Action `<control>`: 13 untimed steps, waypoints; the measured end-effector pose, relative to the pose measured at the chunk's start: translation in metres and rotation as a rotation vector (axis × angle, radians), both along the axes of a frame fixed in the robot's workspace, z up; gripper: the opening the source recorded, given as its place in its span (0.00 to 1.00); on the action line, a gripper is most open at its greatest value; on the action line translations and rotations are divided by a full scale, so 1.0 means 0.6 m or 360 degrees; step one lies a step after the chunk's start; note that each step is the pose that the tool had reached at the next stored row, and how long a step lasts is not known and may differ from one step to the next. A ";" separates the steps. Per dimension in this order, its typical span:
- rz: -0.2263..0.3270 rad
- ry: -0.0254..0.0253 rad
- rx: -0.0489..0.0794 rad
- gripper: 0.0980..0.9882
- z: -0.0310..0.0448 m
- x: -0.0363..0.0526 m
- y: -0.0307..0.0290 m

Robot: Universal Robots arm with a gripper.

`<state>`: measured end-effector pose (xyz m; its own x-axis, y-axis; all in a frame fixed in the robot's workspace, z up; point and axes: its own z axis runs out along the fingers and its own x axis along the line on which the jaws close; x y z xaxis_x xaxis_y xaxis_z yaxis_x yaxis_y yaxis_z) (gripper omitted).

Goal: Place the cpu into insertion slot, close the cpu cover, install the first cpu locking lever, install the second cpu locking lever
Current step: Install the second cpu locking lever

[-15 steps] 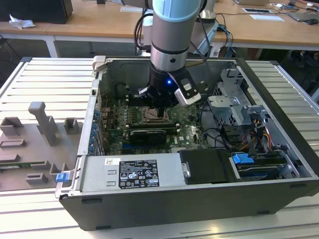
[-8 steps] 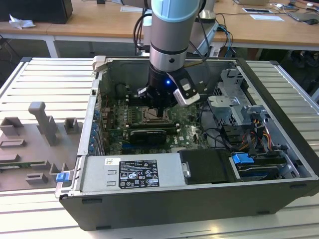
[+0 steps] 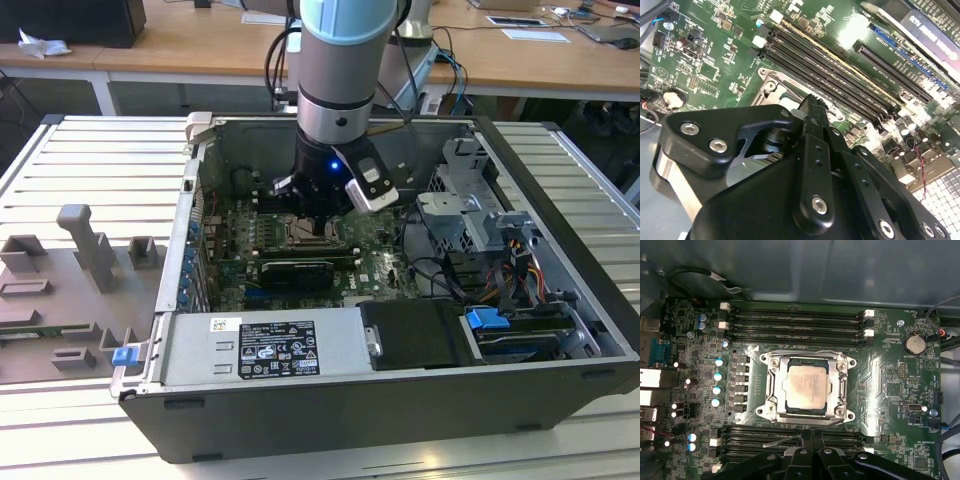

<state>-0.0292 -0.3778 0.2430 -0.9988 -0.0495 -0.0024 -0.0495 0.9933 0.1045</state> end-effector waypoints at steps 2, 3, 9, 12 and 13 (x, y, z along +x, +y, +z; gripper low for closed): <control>0.0000 0.00000 0.0000 0.01 0.000 -0.003 0.0000; 0.0000 0.00001 0.0000 0.01 0.000 -0.004 -0.0001; 0.0000 0.00000 0.0012 0.01 -0.001 -0.014 -0.0048; 0.0000 0.00001 0.0015 0.01 -0.002 -0.025 -0.0067; 0.0000 -0.00001 0.0016 0.01 -0.003 -0.027 -0.0068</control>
<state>-0.0451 -0.3819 0.2414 -0.9988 -0.0495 -0.0030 -0.0495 0.9922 0.1143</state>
